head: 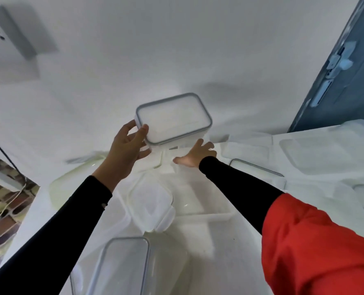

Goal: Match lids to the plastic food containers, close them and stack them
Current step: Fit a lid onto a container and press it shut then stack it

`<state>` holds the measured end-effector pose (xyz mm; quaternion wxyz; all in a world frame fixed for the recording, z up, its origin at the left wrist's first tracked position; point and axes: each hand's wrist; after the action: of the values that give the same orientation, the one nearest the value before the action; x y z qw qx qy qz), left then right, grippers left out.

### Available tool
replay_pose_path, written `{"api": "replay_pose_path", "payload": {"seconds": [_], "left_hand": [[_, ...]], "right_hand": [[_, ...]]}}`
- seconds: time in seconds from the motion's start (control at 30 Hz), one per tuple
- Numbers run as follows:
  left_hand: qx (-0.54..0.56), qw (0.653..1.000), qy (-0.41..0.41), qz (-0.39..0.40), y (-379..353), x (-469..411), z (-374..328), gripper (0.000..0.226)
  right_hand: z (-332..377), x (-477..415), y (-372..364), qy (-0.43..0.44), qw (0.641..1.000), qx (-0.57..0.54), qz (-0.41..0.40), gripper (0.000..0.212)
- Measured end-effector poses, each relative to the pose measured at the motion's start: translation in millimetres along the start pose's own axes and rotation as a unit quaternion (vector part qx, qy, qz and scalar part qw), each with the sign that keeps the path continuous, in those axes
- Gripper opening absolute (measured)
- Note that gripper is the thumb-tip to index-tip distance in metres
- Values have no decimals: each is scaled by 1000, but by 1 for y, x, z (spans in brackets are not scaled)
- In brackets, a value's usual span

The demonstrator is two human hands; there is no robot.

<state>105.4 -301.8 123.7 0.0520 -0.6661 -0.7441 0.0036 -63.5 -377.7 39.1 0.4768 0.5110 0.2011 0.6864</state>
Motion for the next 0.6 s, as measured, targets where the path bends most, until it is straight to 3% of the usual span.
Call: {"api": "replay_pose_path", "payload": {"seconds": [0.1, 0.2, 0.3, 0.37, 0.5, 0.6], "left_hand": [[8, 1000, 8, 1, -5, -14, -2, 35], [25, 999, 24, -7, -9, -27, -9, 42], [11, 999, 32, 23, -12, -39, -13, 31], [14, 998, 43, 41, -16, -44, -14, 26], [20, 994, 87, 59, -27, -52, -9, 26], [-15, 989, 135, 60, -37, -60, 3, 29]], "right_hand": [[-12, 1, 20, 21, 995, -94, -18, 110], [-40, 14, 53, 77, 970, -229, 19, 89], [-75, 37, 89, 127, 942, -306, 46, 68], [-98, 56, 107, 133, 942, -304, 41, 54], [-142, 110, 125, 136, 949, -282, 41, 57], [-168, 148, 128, 163, 919, -340, 114, 56]]}}
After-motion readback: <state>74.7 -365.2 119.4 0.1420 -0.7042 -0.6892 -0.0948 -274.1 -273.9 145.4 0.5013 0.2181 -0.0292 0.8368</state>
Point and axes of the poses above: each hand's wrist, its own x-axis away from the middle knuckle, its own y-axis out of the back of the hand, z = x × y, and after that the axes turned 9 degrees about z, right-handed
